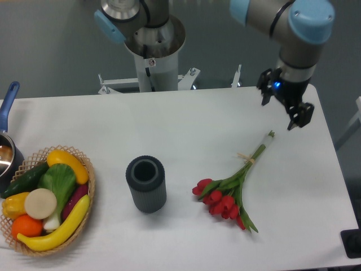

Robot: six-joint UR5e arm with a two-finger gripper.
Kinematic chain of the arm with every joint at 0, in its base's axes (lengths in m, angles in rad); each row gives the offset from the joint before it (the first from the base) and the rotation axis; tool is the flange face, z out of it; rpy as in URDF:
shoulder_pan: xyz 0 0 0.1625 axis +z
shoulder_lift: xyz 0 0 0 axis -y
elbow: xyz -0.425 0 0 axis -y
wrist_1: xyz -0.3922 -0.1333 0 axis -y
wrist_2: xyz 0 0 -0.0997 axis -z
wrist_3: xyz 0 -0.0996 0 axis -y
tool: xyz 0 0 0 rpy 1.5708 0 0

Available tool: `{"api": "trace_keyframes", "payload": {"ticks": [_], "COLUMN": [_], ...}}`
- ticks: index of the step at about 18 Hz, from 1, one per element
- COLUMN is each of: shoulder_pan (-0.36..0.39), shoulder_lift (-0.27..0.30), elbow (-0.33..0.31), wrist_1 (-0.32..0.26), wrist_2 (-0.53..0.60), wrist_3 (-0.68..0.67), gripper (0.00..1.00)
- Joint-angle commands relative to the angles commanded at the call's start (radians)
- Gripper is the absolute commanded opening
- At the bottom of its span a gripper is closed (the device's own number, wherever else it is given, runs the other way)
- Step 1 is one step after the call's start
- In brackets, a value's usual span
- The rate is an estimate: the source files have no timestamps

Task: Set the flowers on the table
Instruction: 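Open the gripper to release the tulips and lift away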

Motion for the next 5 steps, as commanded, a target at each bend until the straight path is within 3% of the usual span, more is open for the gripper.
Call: {"api": "trace_keyframes", "payload": {"ticks": [5], "shoulder_pan": [0.051], "shoulder_lift": [0.022], "elbow": [-0.022], "wrist_1": [0.0], "wrist_2": [-0.068], "wrist_3": [0.072], "gripper": [1.0]}}
